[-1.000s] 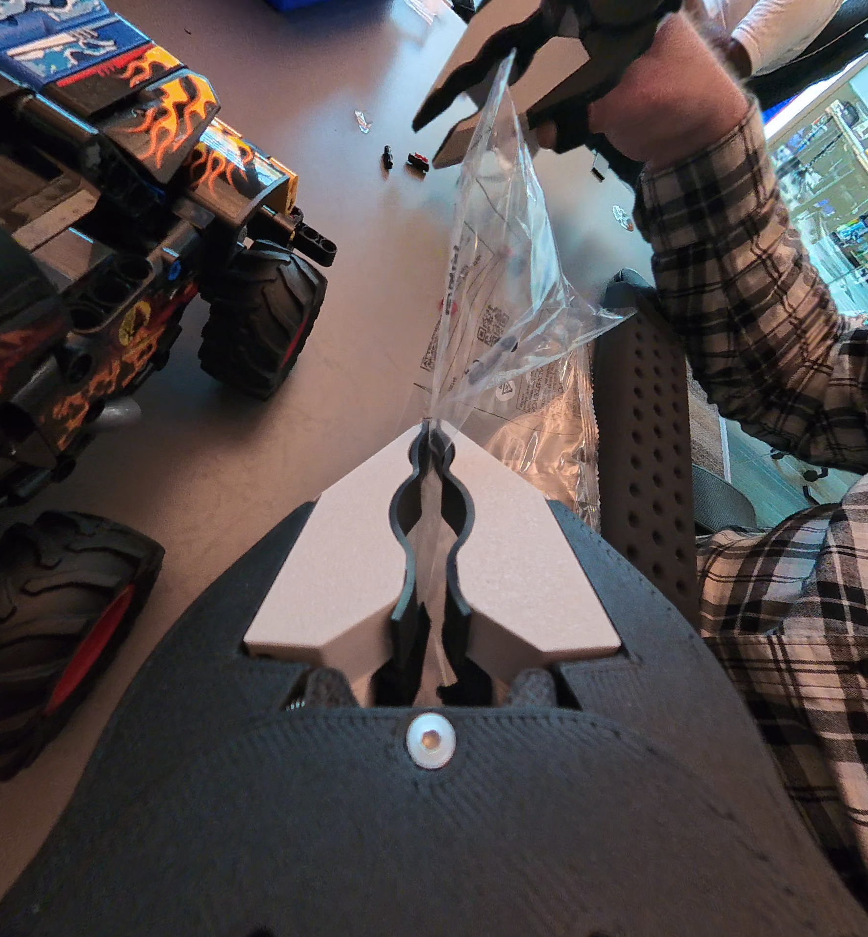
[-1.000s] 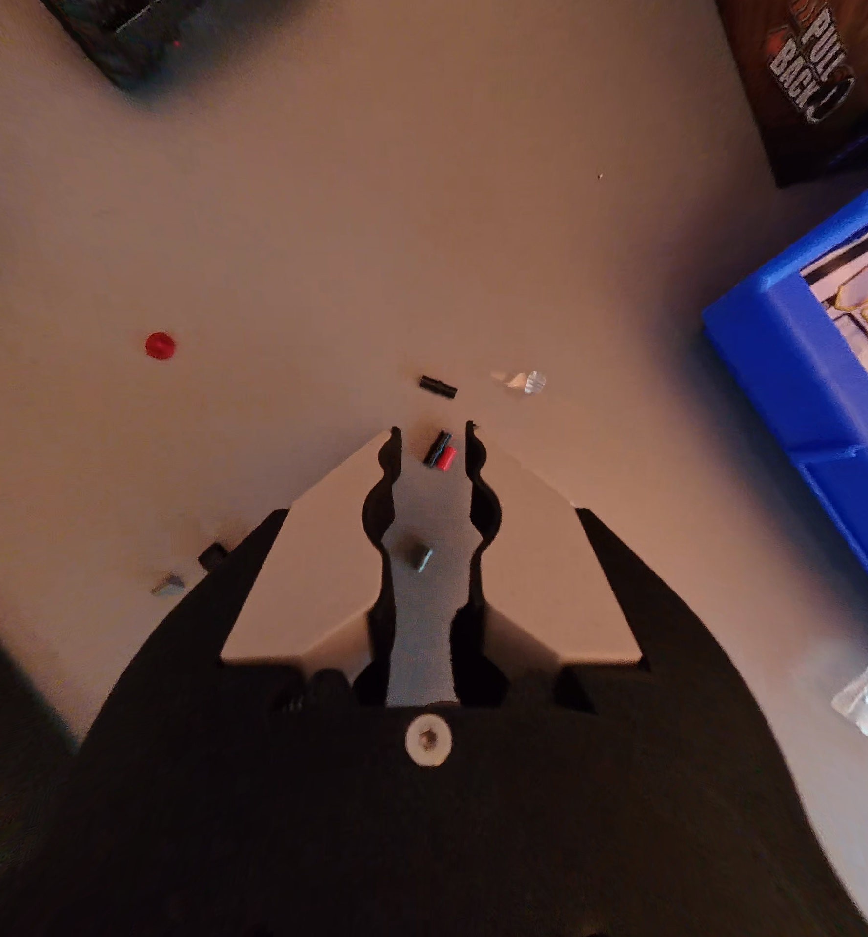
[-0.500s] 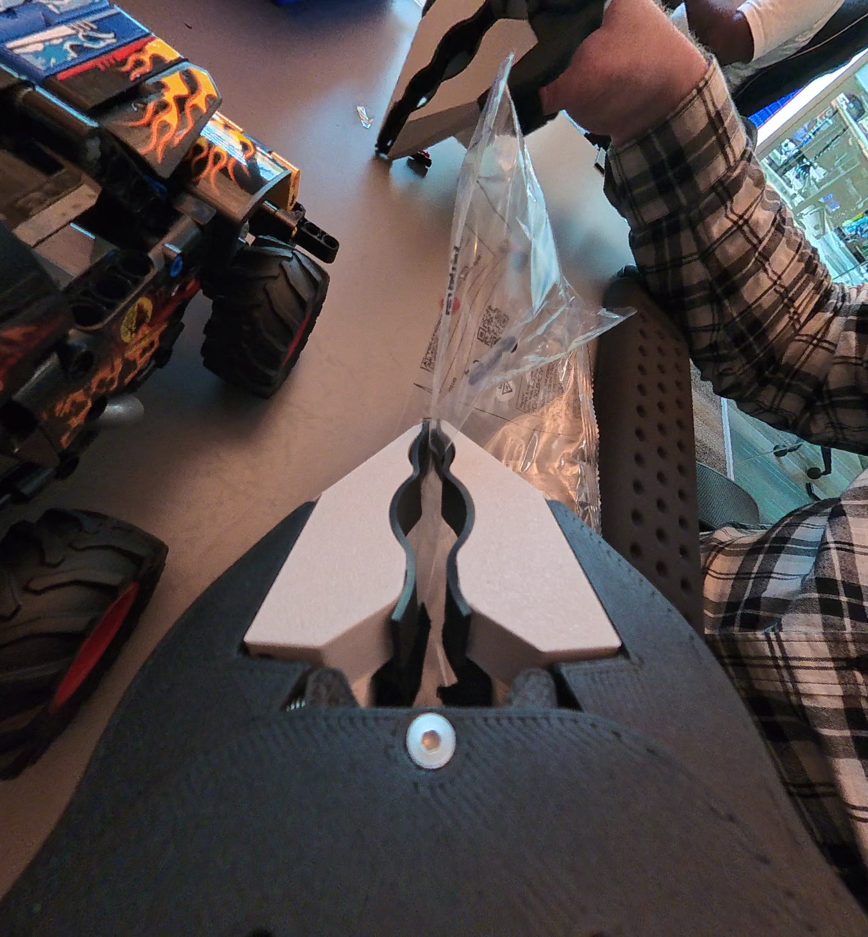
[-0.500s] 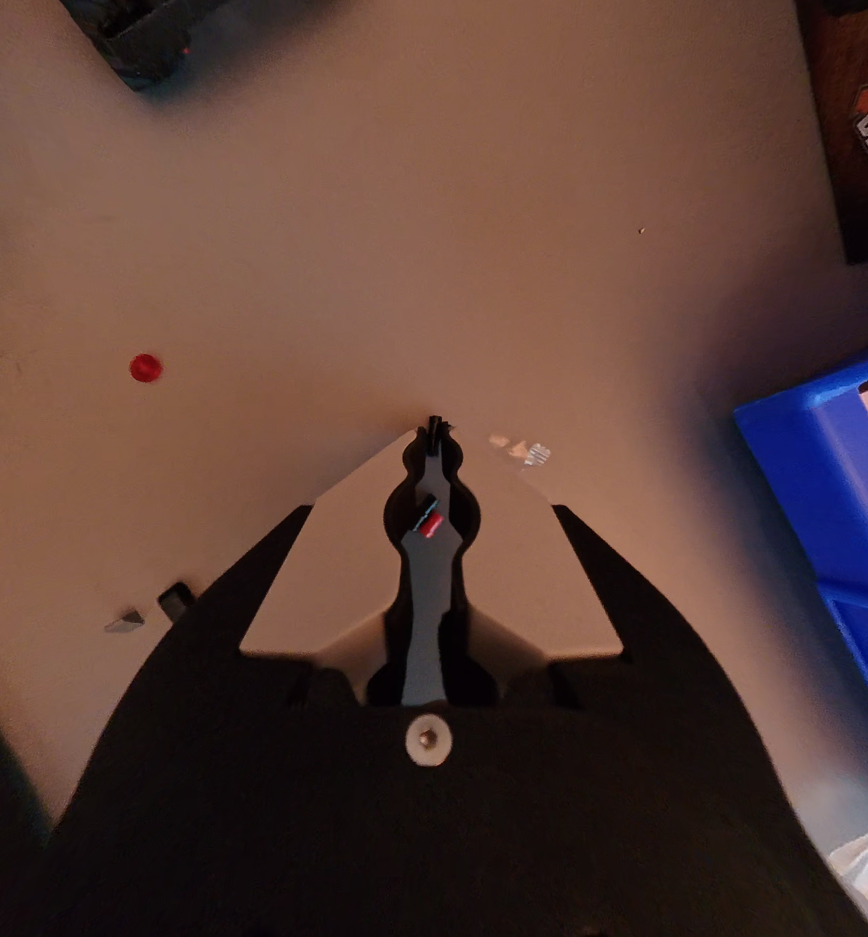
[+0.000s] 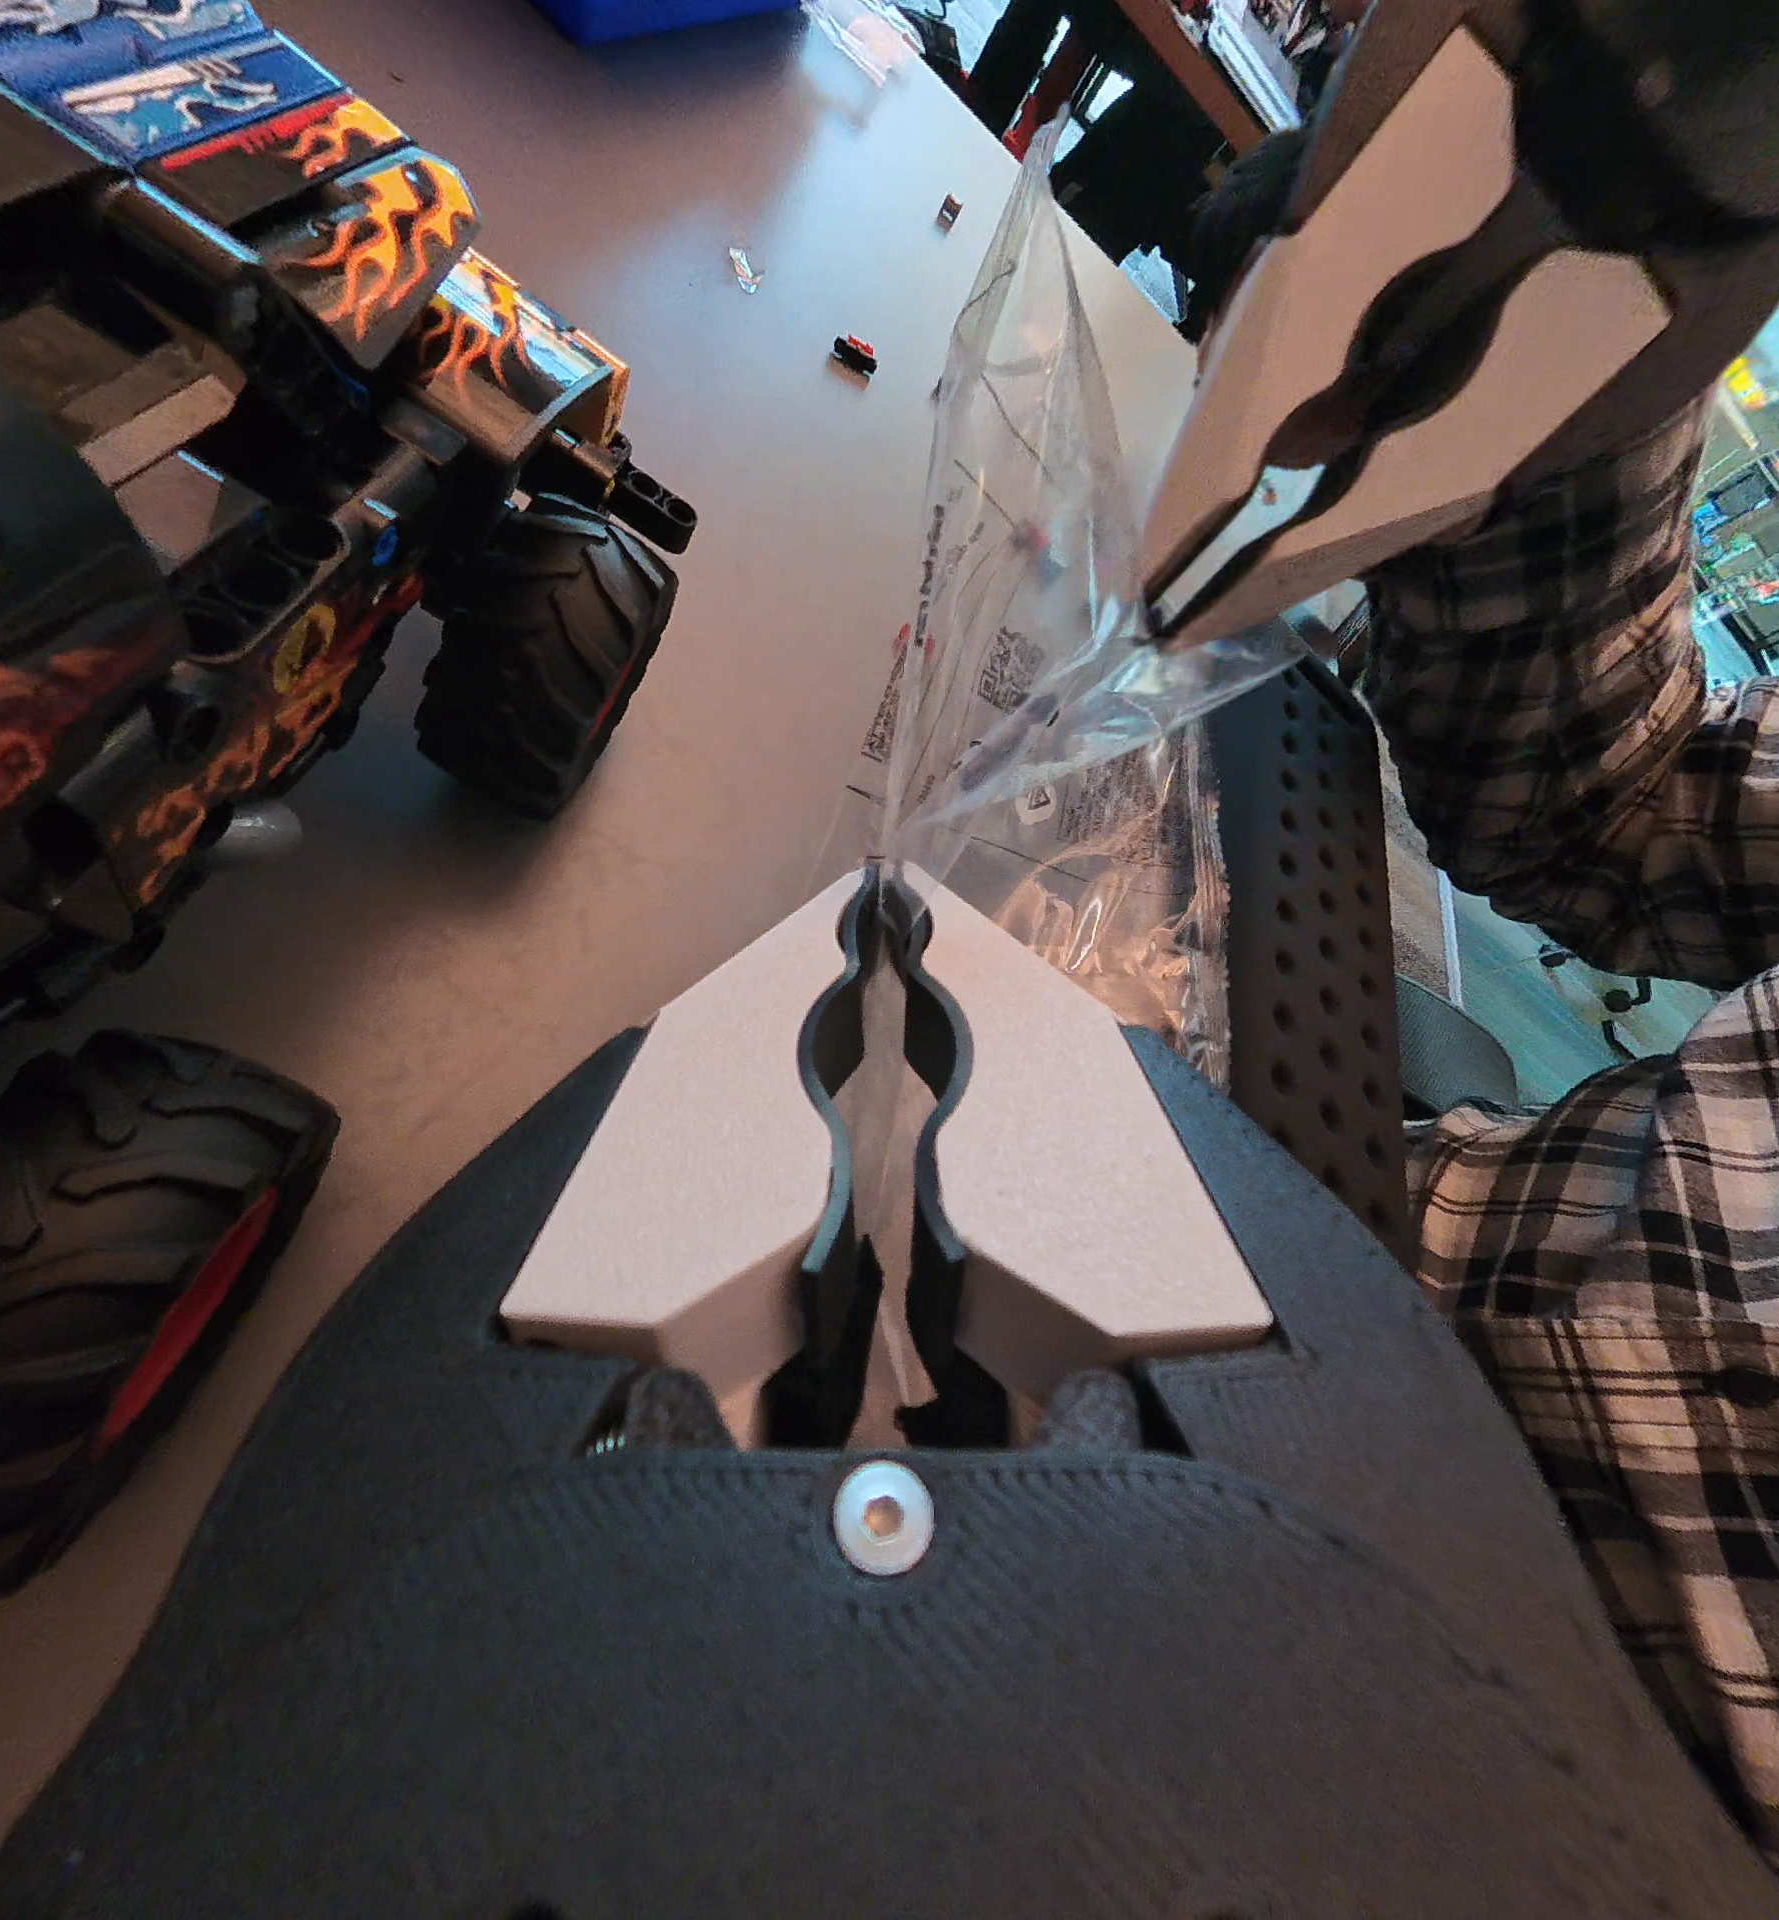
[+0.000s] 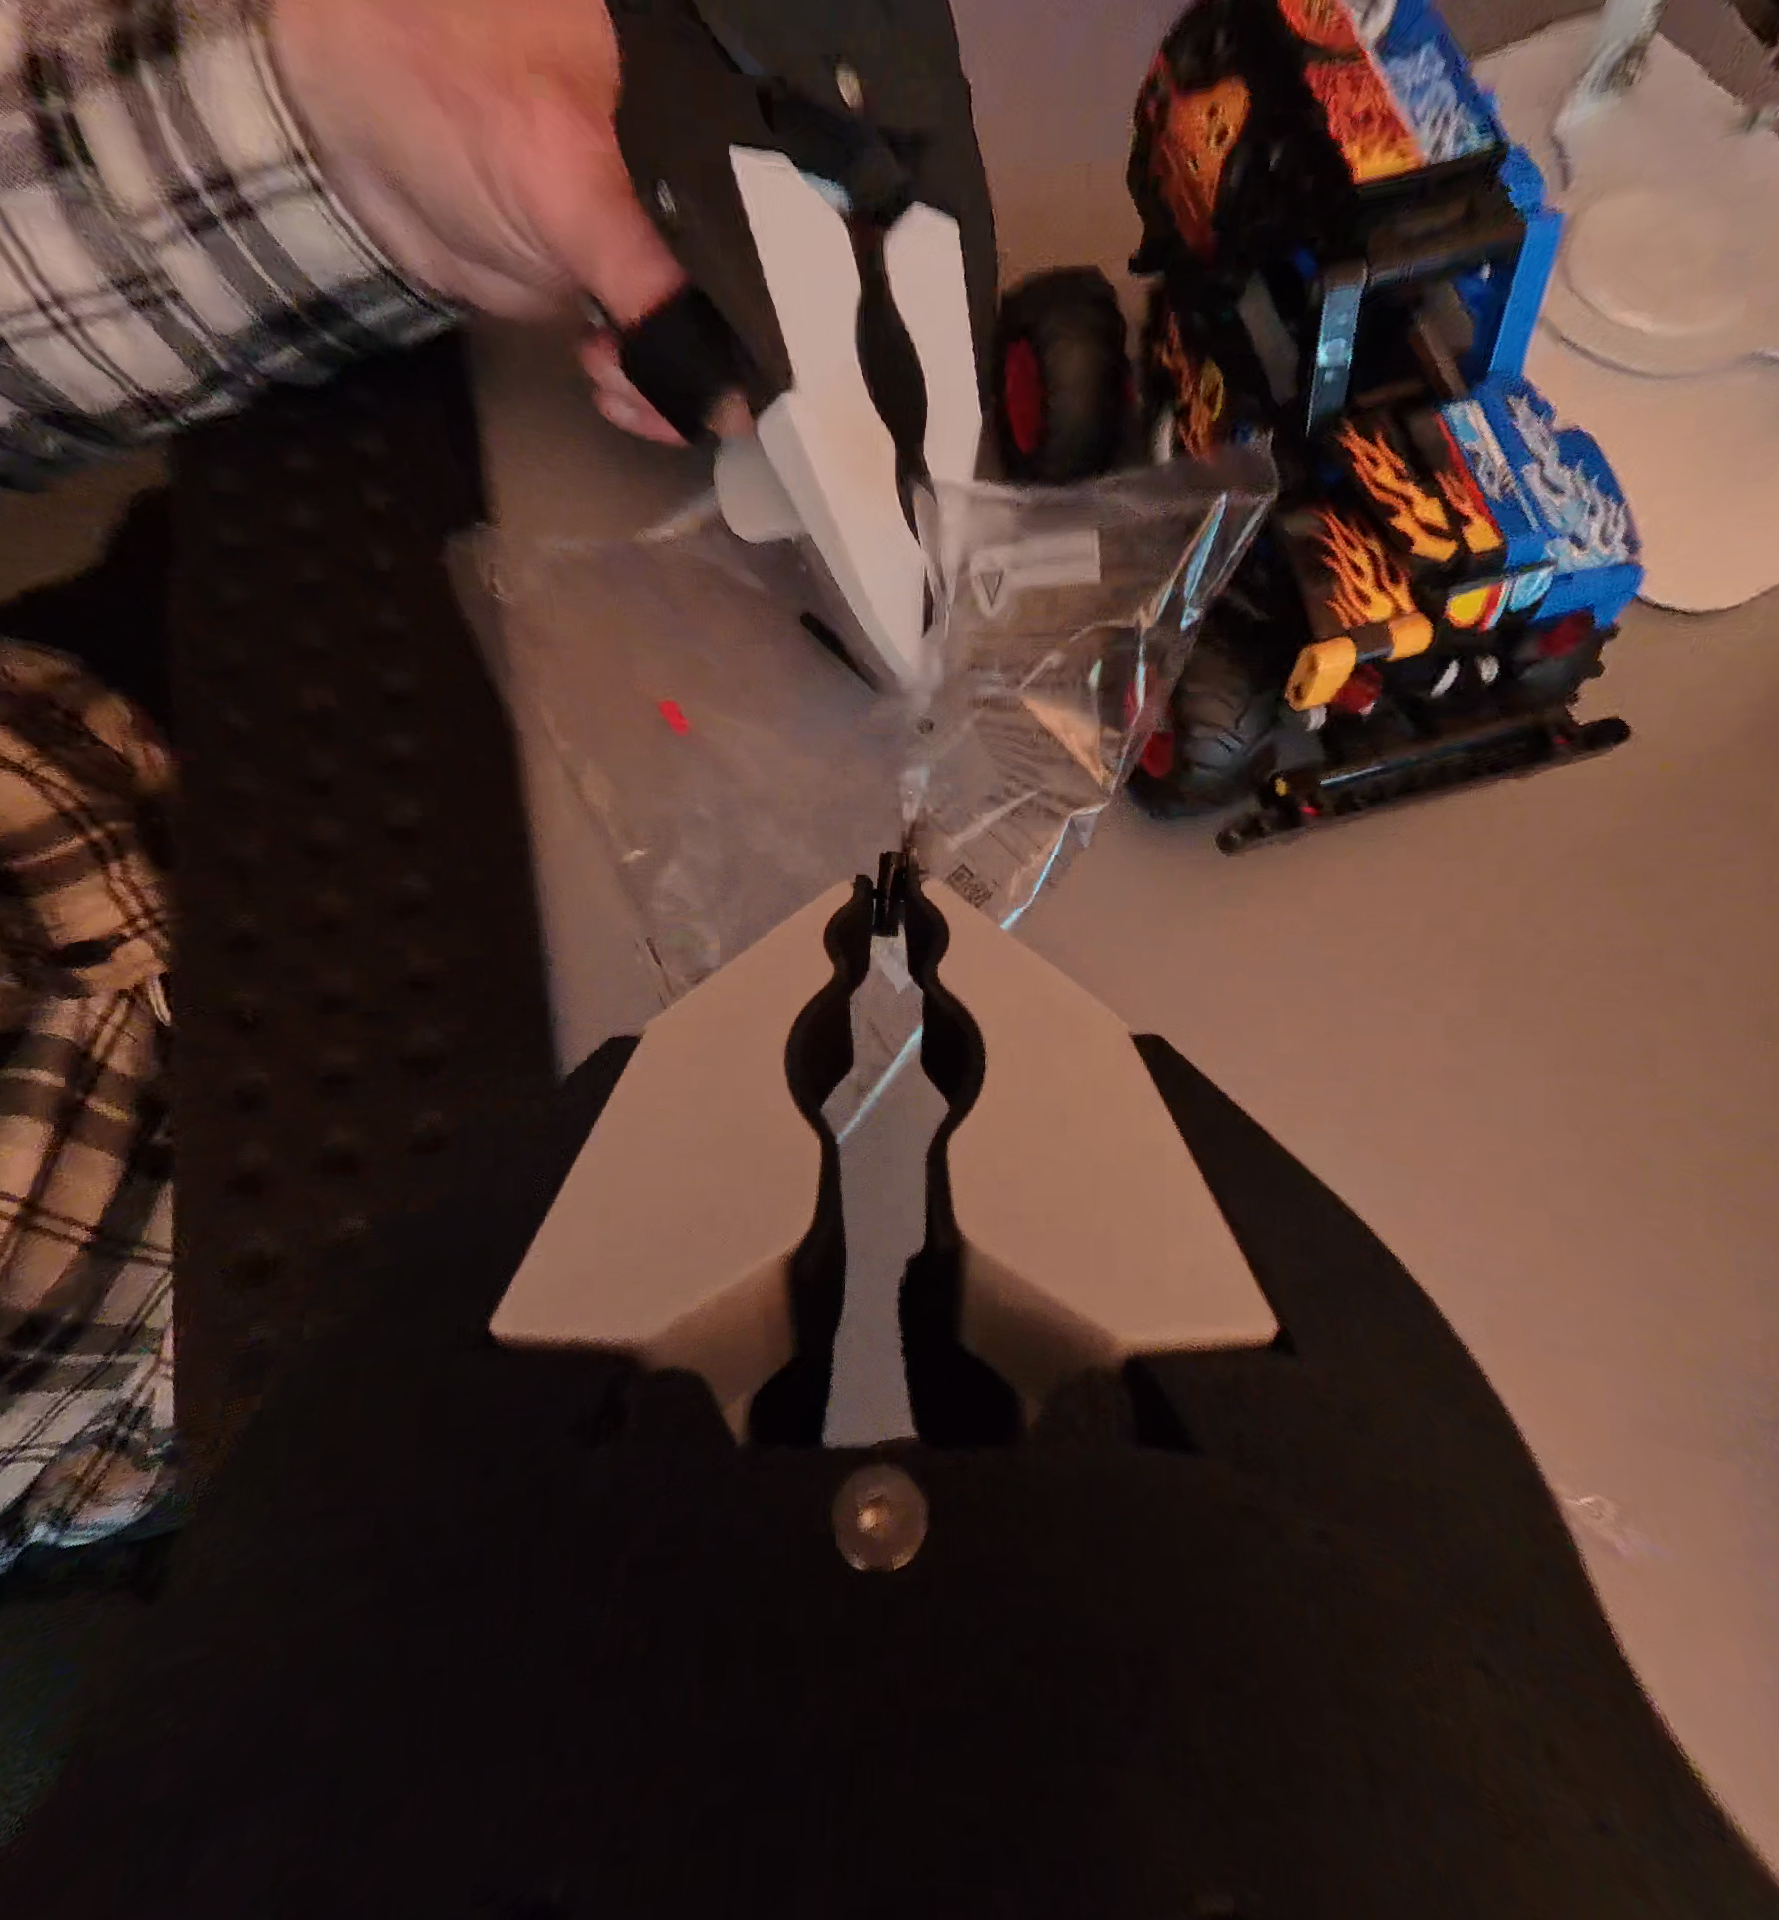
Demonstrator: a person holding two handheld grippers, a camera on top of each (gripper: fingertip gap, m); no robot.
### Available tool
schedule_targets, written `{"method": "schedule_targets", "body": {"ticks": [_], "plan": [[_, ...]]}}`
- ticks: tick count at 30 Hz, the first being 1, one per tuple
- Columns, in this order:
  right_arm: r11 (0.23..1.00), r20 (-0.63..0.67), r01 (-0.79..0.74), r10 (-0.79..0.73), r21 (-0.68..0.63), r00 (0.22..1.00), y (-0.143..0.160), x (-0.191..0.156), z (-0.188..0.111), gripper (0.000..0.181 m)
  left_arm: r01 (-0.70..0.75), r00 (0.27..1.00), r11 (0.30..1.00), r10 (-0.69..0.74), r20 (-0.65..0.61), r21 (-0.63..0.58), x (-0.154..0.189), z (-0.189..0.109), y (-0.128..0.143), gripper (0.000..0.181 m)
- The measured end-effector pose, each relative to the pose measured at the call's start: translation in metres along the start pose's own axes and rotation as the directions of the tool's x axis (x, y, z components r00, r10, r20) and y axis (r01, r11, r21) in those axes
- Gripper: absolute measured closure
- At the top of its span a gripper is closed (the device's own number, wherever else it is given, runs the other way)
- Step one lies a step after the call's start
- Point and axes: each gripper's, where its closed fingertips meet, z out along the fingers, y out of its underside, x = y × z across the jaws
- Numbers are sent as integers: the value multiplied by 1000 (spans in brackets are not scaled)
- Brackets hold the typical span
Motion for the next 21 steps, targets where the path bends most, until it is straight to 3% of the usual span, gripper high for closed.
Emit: {"method": "schedule_targets", "body": {"ticks": [5,9,12,15,21], "plan": [[1000,-36,-2,1,-10,999,0,2,-4,171,-1,1000,1000,1,4,3,0,-1,-1,181],[999,-131,-38,41,28,991,5,23,-37,169,-1,1000,1000,1,-3,9,2,-2,-2,181],[987,-318,-146,119,-62,941,61,74,-73,163,0,1000,1000,0,-2,19,2,-4,-3,181],[951,-353,-294,244,-95,903,121,104,-90,158,-3,1000,1000,3,-3,21,2,-4,-4,181],[936,-352,-328,267,-127,897,154,121,-70,161,-7,1000,1000,7,-6,3,3,0,-1,181]]}}
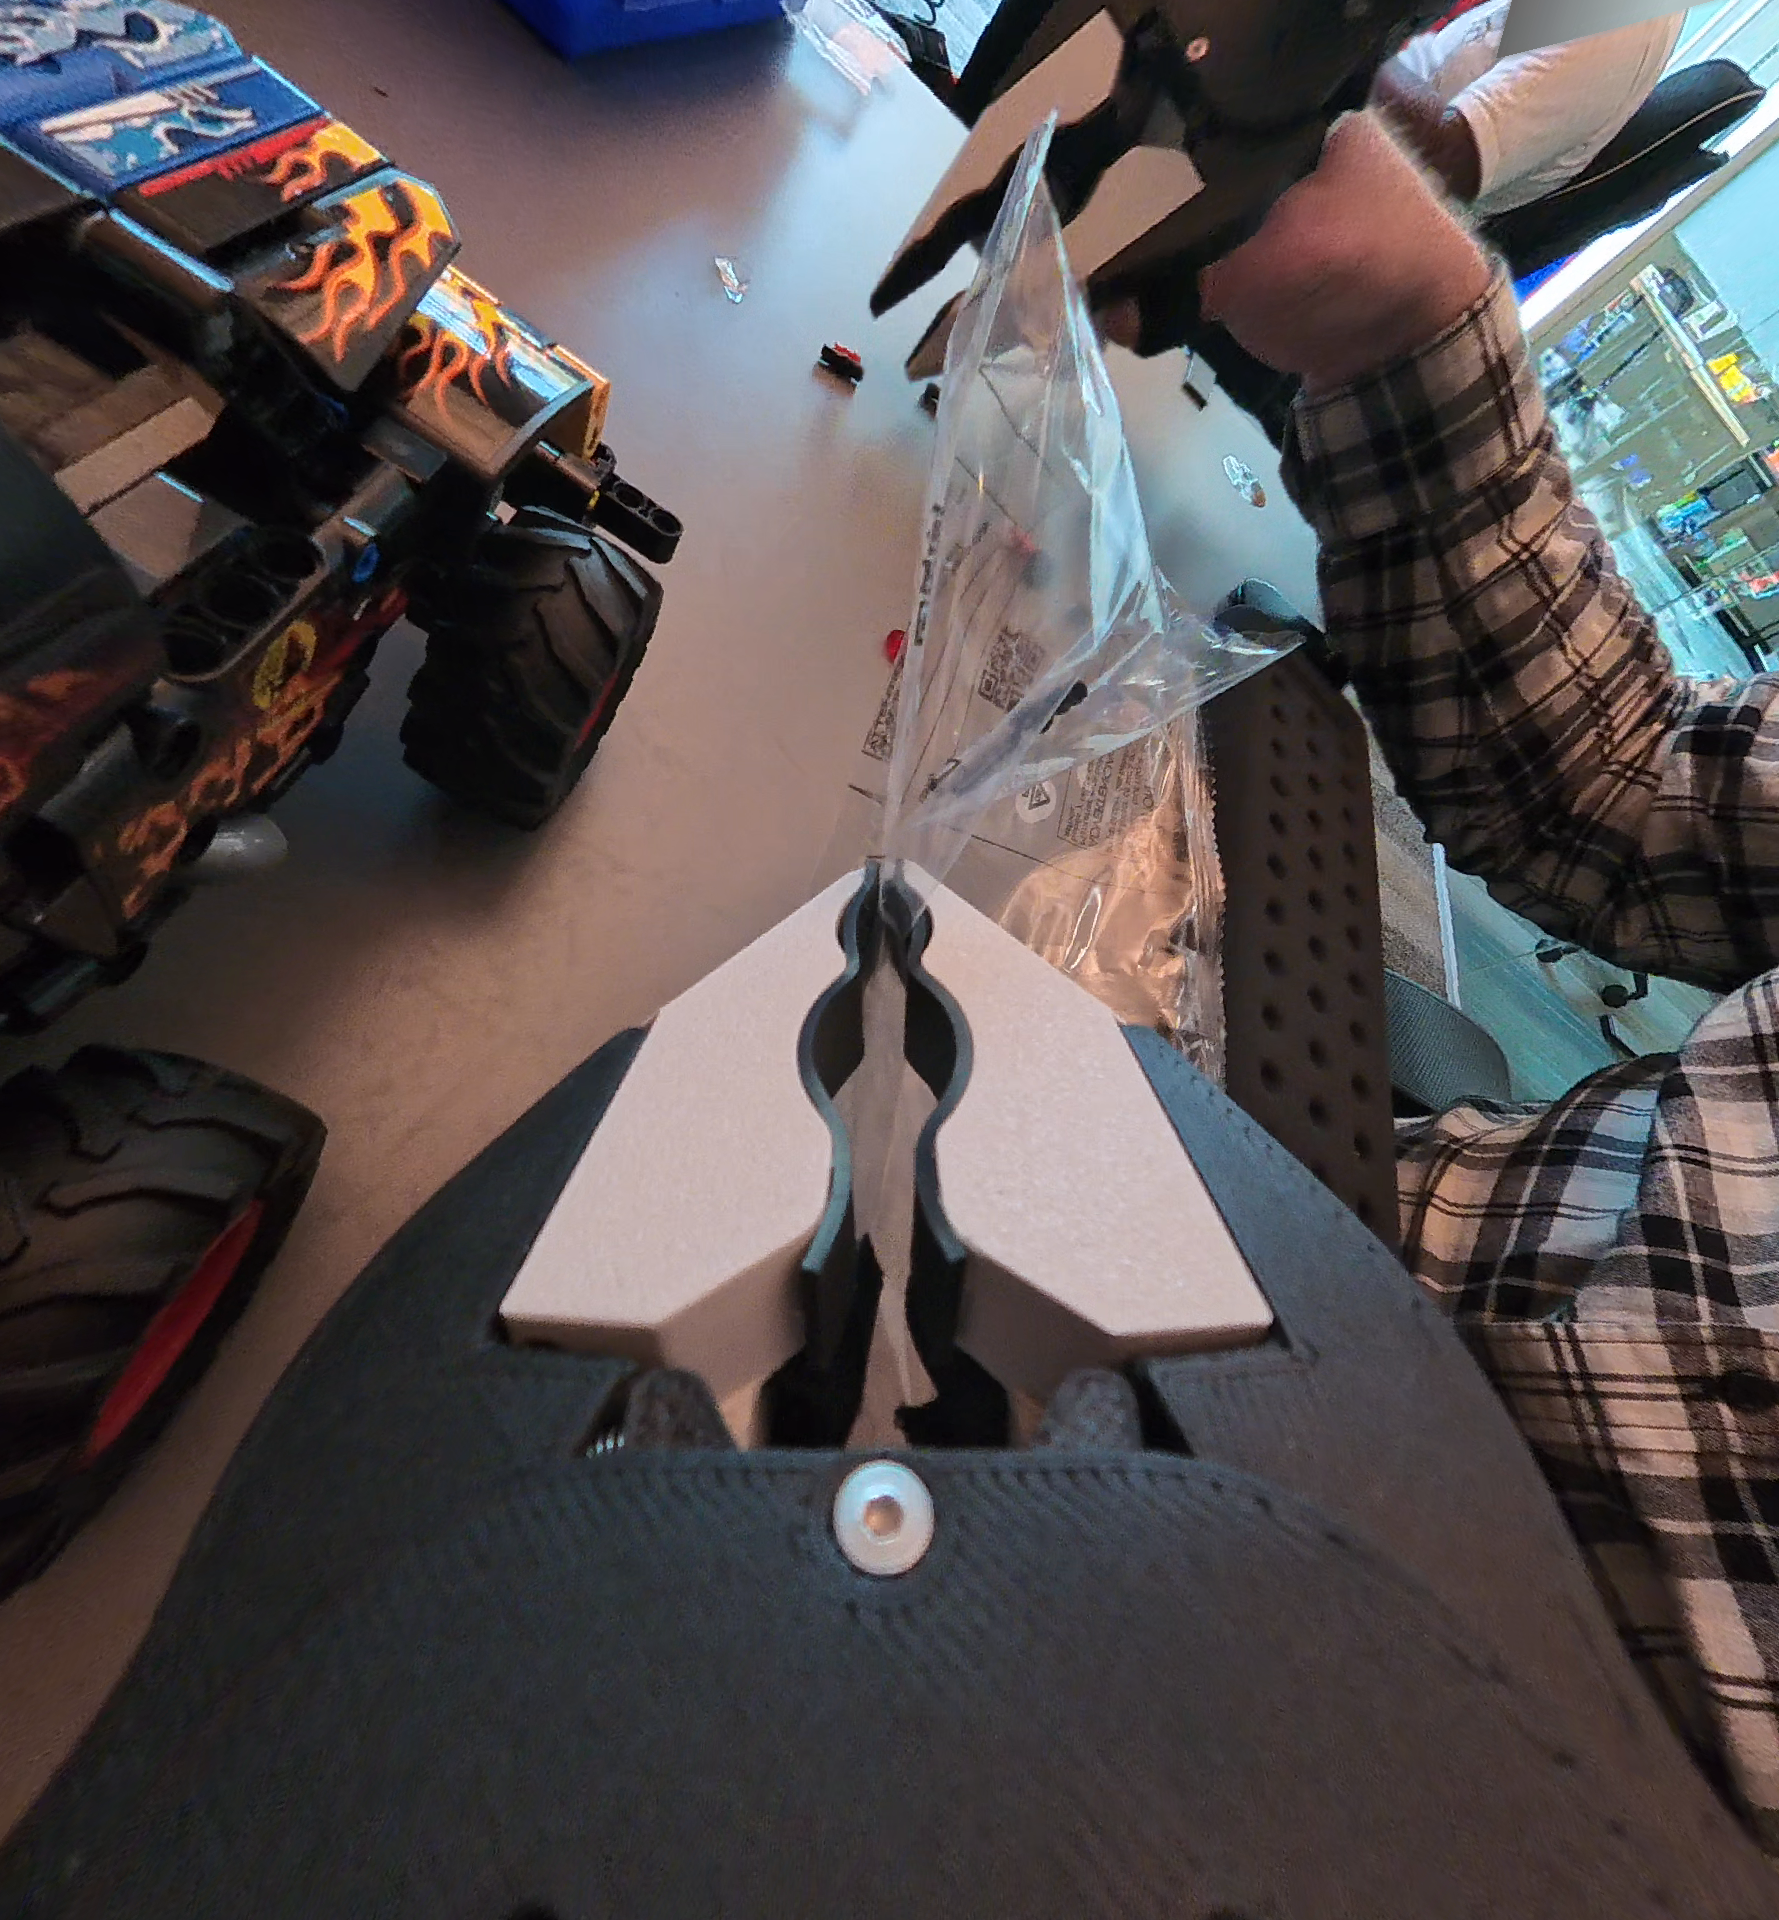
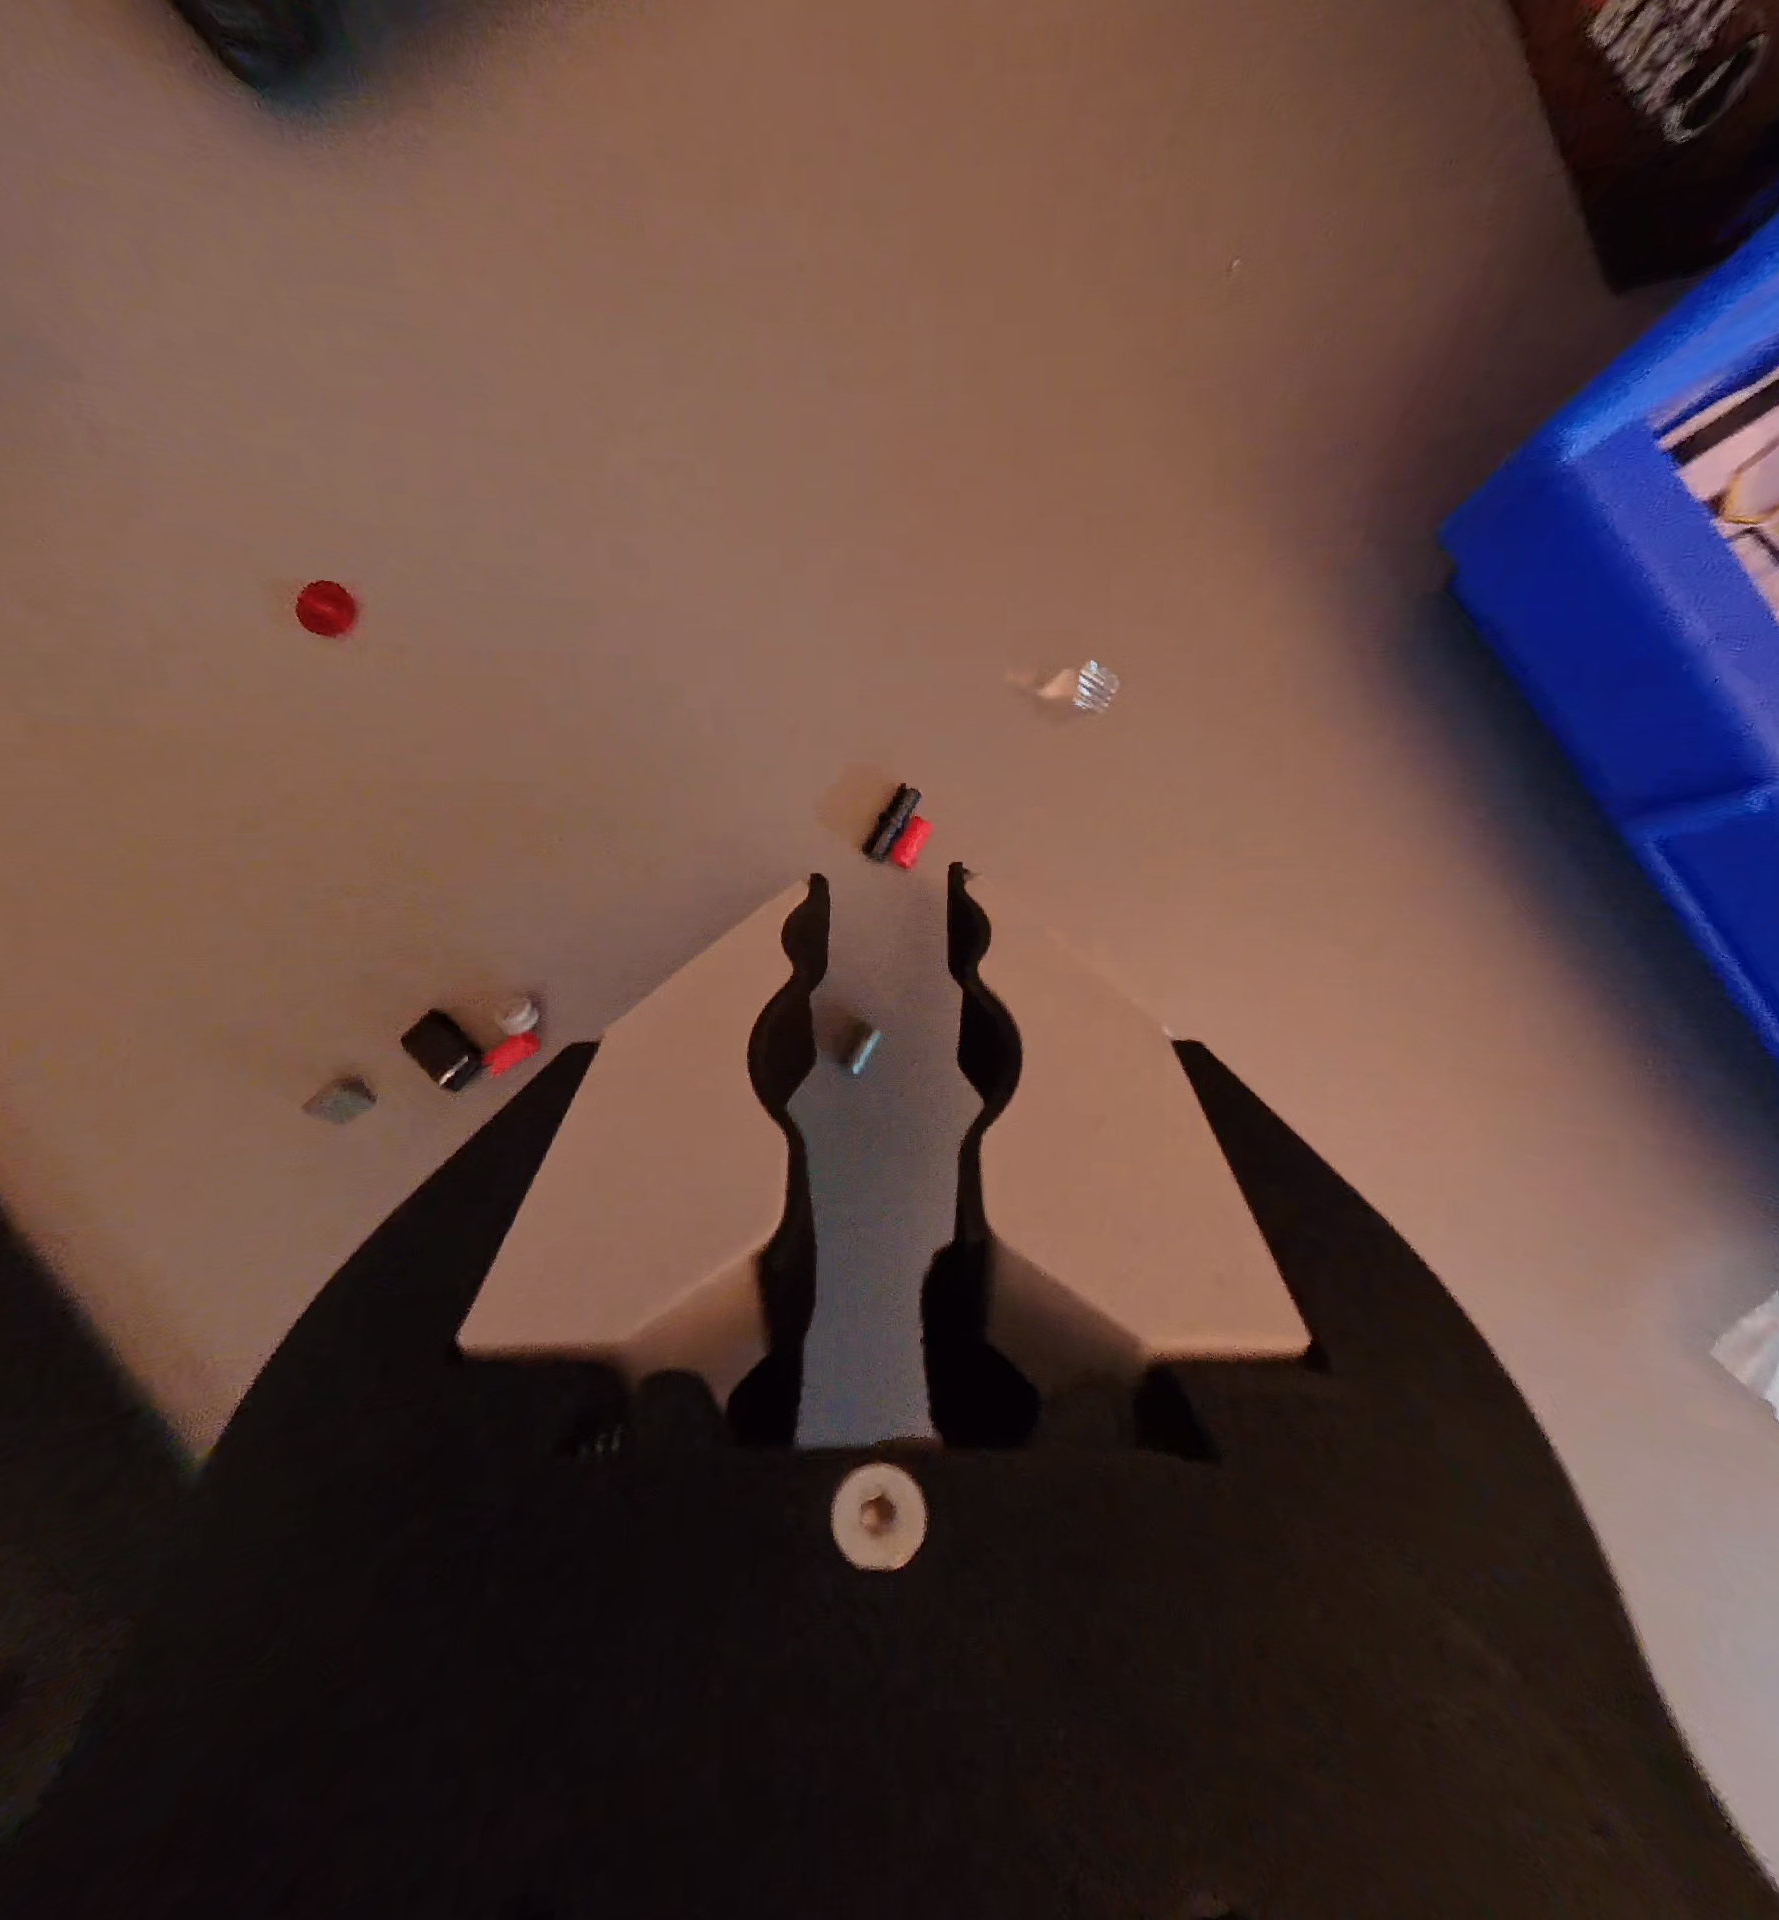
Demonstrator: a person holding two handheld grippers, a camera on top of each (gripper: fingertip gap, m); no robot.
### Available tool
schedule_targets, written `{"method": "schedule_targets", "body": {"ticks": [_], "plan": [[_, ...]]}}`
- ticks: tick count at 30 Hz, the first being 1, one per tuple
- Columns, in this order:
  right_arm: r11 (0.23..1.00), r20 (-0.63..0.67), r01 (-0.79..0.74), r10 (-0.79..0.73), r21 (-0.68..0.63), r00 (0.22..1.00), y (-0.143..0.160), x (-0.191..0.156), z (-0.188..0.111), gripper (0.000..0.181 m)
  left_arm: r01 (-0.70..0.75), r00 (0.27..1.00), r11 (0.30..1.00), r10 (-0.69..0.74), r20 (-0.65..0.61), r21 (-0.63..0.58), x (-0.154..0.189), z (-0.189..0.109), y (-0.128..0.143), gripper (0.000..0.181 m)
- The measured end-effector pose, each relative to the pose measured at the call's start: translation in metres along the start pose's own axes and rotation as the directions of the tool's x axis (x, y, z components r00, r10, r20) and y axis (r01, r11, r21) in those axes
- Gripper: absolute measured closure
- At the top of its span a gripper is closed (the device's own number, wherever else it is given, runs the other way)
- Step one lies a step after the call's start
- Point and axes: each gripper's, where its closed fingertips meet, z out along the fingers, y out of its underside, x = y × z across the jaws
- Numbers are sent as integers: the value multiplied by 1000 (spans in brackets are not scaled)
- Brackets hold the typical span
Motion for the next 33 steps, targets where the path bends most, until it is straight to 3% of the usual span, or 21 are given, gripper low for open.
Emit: {"method": "schedule_targets", "body": {"ticks": [6,22,26,29,33], "plan": [[999,22,-46,46,-15,999,-2,4,15,174,8,1000,1000,-8,2,4,-3,-1,0,181],[998,107,-44,38,53,993,-13,-19,10,179,4,1000,1000,-4,3,-3,-2,0,1,181],[987,178,3,-32,159,984,-41,-60,-12,179,6,1000,1000,-6,2,-3,-2,0,1,181],[955,294,45,-135,294,946,-77,-116,-37,179,6,1000,1000,-6,3,-6,-3,1,1,181],[935,330,139,-251,327,910,-100,-166,-37,179,8,1000,1000,-8,1,-1,-2,0,1,181]]}}
